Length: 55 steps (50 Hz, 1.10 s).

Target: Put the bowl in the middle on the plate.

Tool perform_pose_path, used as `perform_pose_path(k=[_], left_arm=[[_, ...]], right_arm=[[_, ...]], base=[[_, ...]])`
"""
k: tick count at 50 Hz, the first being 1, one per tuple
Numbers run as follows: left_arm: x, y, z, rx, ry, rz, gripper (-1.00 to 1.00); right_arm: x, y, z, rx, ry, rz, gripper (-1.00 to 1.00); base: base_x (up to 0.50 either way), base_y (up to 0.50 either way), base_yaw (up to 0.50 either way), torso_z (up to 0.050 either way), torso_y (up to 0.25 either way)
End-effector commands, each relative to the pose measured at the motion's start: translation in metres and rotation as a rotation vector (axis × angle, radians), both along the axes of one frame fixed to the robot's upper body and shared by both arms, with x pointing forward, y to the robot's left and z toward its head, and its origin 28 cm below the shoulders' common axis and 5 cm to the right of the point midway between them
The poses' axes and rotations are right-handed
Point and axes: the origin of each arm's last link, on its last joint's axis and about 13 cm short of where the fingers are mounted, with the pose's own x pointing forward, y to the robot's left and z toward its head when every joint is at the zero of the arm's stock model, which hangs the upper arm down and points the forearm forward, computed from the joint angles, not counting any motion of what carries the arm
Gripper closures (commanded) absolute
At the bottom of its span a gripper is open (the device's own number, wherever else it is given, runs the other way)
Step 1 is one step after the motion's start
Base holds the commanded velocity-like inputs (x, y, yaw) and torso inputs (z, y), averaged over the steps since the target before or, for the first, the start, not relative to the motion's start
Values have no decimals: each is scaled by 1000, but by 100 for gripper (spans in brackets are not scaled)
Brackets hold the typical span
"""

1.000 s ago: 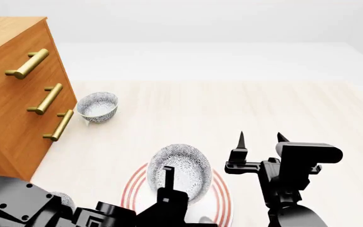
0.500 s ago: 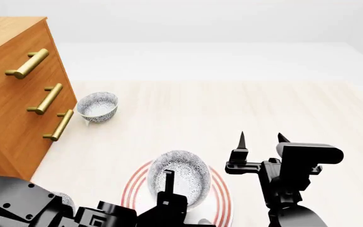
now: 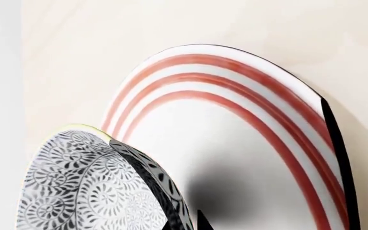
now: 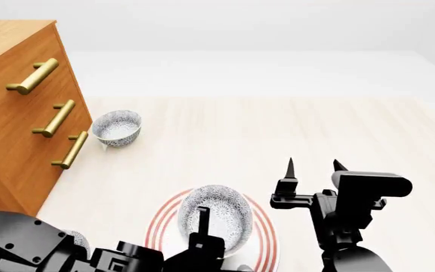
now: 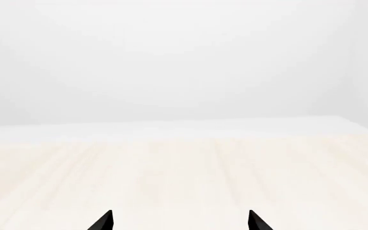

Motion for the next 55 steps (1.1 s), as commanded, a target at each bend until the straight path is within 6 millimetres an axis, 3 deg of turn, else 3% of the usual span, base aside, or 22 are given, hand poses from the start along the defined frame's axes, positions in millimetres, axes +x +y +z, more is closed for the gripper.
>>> perform_pose_path(k=[1, 5, 6, 24, 55], left_arm=[[5, 0, 2, -9, -35, 5, 100], [5, -1, 2, -6, -37, 17, 100], [4, -1, 2, 0, -30, 18, -100], [2, 0, 4, 14, -30, 10, -100], [-26, 18, 83, -86, -108, -59, -100]], right_arm=[[0, 0, 0, 0, 0, -1, -100], [0, 0, 0, 0, 0, 1, -100], [0, 0, -1, 2, 1, 0, -100], [1, 0, -1, 2, 3, 3, -100], [3, 2, 2, -3, -2, 15, -100]], base=[[0, 0, 0, 0, 0], [0, 0, 0, 0, 0], [0, 0, 0, 0, 0], [0, 0, 0, 0, 0], [0, 0, 0, 0, 0]])
